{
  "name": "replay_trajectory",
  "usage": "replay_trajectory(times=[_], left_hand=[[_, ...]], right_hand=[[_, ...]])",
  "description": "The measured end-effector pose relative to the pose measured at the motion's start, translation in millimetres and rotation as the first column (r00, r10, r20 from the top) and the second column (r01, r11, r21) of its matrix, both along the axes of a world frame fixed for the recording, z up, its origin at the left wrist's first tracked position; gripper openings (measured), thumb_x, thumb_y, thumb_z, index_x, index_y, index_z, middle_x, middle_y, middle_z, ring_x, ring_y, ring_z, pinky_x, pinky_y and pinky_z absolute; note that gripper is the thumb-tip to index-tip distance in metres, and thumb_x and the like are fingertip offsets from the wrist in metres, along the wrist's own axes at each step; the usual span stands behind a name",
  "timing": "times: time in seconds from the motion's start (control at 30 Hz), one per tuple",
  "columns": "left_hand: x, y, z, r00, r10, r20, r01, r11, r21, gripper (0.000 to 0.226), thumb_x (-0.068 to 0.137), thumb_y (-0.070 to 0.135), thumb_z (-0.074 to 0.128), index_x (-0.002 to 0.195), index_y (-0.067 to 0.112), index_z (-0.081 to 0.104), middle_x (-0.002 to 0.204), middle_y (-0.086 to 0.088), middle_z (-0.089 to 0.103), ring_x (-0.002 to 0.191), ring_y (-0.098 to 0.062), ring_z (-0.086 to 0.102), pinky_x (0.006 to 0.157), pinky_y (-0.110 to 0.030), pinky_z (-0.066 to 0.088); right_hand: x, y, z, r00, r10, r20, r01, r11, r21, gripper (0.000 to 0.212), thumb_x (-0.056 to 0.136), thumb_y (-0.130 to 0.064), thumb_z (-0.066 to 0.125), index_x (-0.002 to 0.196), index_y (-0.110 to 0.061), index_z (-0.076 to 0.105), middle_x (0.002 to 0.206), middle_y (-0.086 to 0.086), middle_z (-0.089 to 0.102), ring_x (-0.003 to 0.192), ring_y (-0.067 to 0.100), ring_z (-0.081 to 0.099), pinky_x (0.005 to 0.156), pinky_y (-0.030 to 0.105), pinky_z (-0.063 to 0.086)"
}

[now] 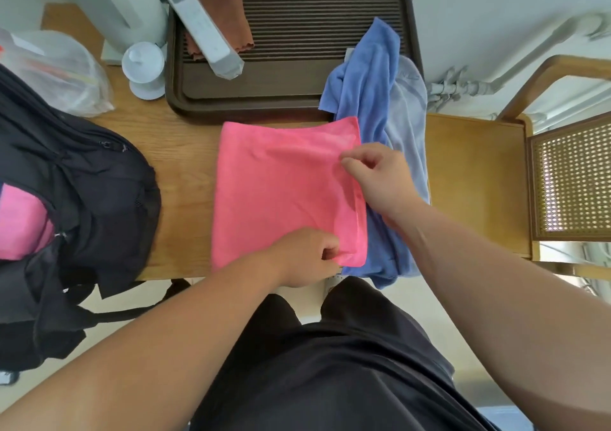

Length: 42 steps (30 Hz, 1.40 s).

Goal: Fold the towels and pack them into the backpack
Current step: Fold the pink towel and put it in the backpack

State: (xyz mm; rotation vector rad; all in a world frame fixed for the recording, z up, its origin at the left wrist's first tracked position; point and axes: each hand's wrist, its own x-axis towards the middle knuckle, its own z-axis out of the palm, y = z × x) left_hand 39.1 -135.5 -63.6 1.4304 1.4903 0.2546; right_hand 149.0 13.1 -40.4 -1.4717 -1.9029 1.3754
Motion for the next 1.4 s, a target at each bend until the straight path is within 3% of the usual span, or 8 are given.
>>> replay_trajectory(times=[0.17, 0.5, 0.63, 0.77, 0.9, 1.1, 1.27, 1.4], left_hand=[[12.3, -1.9, -24.0, 0.980, -0.113, -0.167, 0.094, 0.989, -0.117, 0.043, 0.102, 0.041, 0.049, 0.068, 0.018, 0.037, 0.065, 0.001, 0.041, 0.057, -0.015, 0.031, 0.053, -0.031, 0.023], [4.2, -2.6, -16.6, 0.980, 0.182, 0.077, -0.186, 0.982, 0.044, 0.039, 0.094, 0.030, 0.063, 0.065, 0.013, 0.044, 0.058, 0.006, 0.039, 0.056, -0.010, 0.031, 0.055, -0.030, 0.029], [11.9, 6.8, -5.5, 0.981, 0.172, 0.092, -0.185, 0.970, 0.156, 0.029, 0.079, 0.014, 0.063, 0.062, 0.015, 0.040, 0.054, 0.005, 0.037, 0.055, -0.010, 0.030, 0.053, -0.034, 0.030], [28.6, 16.9, -24.2, 0.991, 0.045, -0.126, -0.033, 0.994, 0.102, 0.031, 0.079, 0.017, 0.060, 0.062, 0.019, 0.034, 0.058, 0.003, 0.040, 0.060, -0.020, 0.039, 0.059, -0.038, 0.036], [36.5, 15.1, -38.1, 0.997, -0.024, -0.075, 0.022, 0.999, -0.025, 0.014, 0.087, 0.011, 0.055, 0.079, 0.023, 0.058, 0.087, 0.005, 0.065, 0.085, -0.019, 0.058, 0.075, -0.032, 0.045], [12.2, 12.3, -21.9, 0.983, 0.175, -0.046, -0.172, 0.983, 0.071, 0.017, 0.093, 0.009, 0.054, 0.097, 0.015, 0.070, 0.083, 0.015, 0.060, 0.072, -0.001, 0.051, 0.070, -0.021, 0.040], [-35.1, 12.7, -24.0, 0.904, 0.386, -0.182, -0.359, 0.919, 0.163, 0.004, 0.088, 0.016, 0.062, 0.091, 0.016, 0.065, 0.088, 0.002, 0.063, 0.079, -0.018, 0.056, 0.075, -0.041, 0.050], [-79.5, 23.7, -28.7, 0.776, 0.486, -0.402, -0.421, 0.874, 0.244, 0.038, 0.086, 0.029, 0.068, 0.121, 0.015, 0.060, 0.119, -0.010, 0.058, 0.109, -0.030, 0.056, 0.094, -0.043, 0.048]], right_hand=[[8.4, 7.2, -29.6, 0.979, 0.158, 0.125, -0.125, 0.962, -0.241, 0.034, 0.086, -0.031, 0.076, 0.118, -0.020, 0.073, 0.108, -0.009, 0.066, 0.097, 0.004, 0.060, 0.094, 0.021, 0.046], [-25.7, 25.4, -15.8, 0.987, 0.152, 0.046, -0.158, 0.975, 0.157, 0.026, 0.088, -0.015, 0.067, 0.113, -0.013, 0.073, 0.106, -0.011, 0.060, 0.080, 0.000, 0.055, 0.084, 0.018, 0.046], [-20.9, 38.6, -2.0, 0.992, 0.119, -0.051, -0.110, 0.981, 0.160, 0.025, 0.084, -0.012, 0.060, 0.101, -0.018, 0.077, 0.102, -0.010, 0.065, 0.097, 0.011, 0.063, 0.089, 0.020, 0.047], [-7.8, 44.7, -22.2, 0.983, 0.129, 0.127, -0.132, 0.991, 0.015, 0.022, 0.089, -0.017, 0.064, 0.105, -0.004, 0.073, 0.112, 0.012, 0.069, 0.098, 0.020, 0.063, 0.094, 0.042, 0.050], [1.4, 42.6, -38.5, 0.942, 0.210, 0.263, -0.210, 0.977, -0.027, 0.047, 0.091, -0.025, 0.067, 0.134, -0.010, 0.059, 0.130, 0.002, 0.058, 0.106, 0.015, 0.057, 0.100, 0.032, 0.045], [1.8, 45.1, -37.7, 0.970, 0.122, 0.212, -0.158, 0.973, 0.166, 0.039, 0.089, -0.023, 0.063, 0.124, -0.008, 0.066, 0.125, 0.002, 0.060, 0.107, 0.014, 0.056, 0.100, 0.036, 0.047], [-3.8, 47.6, -38.4, 0.929, 0.216, 0.299, -0.269, 0.952, 0.146, 0.050, 0.089, -0.026, 0.066, 0.136, -0.008, 0.059, 0.140, 0.003, 0.050, 0.124, 0.019, 0.052, 0.106, 0.032, 0.042], [-11.0, 47.5, -40.4, 0.931, 0.103, 0.349, -0.165, 0.974, 0.155, 0.048, 0.086, -0.032, 0.067, 0.131, -0.015, 0.062, 0.134, 0.000, 0.044, 0.121, 0.022, 0.050, 0.107, 0.035, 0.042]])
